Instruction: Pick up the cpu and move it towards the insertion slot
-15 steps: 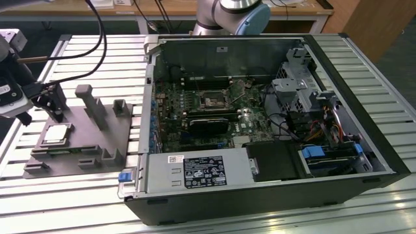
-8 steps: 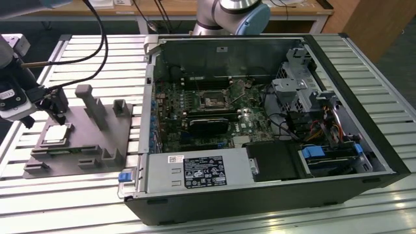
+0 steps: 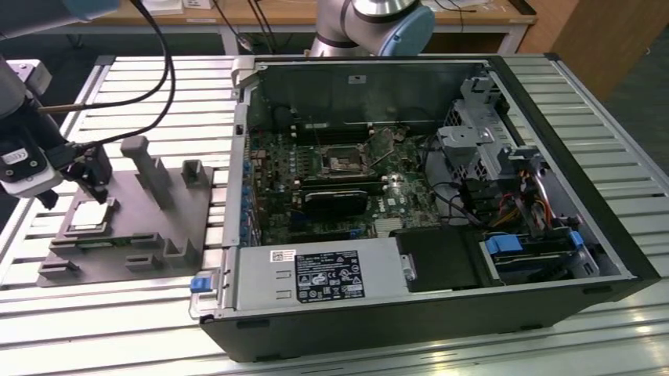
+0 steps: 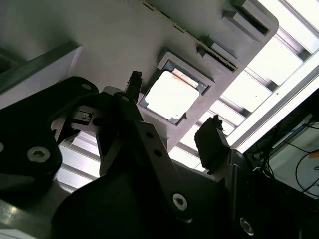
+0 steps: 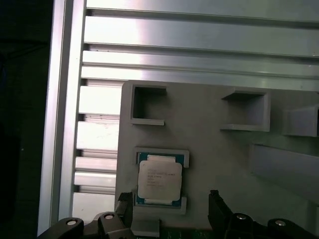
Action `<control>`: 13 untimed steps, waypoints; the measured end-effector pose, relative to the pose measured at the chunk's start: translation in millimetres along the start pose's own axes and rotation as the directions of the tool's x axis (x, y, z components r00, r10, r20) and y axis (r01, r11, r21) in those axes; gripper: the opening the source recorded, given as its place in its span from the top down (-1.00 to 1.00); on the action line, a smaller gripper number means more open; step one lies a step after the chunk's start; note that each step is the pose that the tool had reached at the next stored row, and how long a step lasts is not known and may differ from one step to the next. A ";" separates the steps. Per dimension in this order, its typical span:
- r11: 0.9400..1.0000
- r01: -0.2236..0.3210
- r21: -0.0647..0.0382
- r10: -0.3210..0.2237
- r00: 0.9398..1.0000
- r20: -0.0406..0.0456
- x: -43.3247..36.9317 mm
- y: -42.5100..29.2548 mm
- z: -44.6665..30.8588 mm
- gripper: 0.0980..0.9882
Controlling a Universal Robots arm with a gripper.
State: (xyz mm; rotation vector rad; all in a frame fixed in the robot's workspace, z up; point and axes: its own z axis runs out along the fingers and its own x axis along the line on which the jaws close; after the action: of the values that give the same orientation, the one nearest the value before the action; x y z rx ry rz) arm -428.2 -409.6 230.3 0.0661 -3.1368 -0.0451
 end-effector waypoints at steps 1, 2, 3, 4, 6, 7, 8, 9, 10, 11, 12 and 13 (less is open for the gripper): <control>1.000 0.000 0.000 0.000 1.000 0.000 0.0 0.0 0.6 -0.37; 1.000 0.000 0.000 0.000 1.000 0.000 0.0 0.0 1.1 -0.37; 1.000 0.000 0.000 0.000 1.000 0.000 0.0 0.0 1.8 -0.37; 1.000 0.000 0.000 0.000 1.000 0.000 -0.1 -0.1 2.6 -0.37; 1.000 0.000 0.000 0.000 1.000 0.000 0.0 -0.1 3.8 -0.37; 1.000 0.000 0.000 0.000 1.000 0.000 0.0 -0.1 4.2 -0.37; 1.000 0.000 0.000 0.000 1.000 0.000 0.0 -0.1 4.6 -0.37; 1.000 0.000 0.000 0.000 1.000 0.000 0.0 -0.2 5.2 -0.37; 1.000 0.000 0.000 0.000 1.000 0.000 0.0 -0.2 5.7 -0.37; 1.000 0.000 0.000 0.000 1.000 0.000 0.0 -0.2 6.4 -0.37; 1.000 0.000 0.000 0.000 1.000 0.000 -0.1 -0.2 7.2 -0.37; 1.000 0.000 0.000 0.000 1.000 0.000 0.0 -0.3 8.2 -0.37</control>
State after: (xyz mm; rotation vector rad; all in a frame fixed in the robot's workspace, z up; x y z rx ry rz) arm -428.1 -409.7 222.1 0.0661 -3.1369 -0.0452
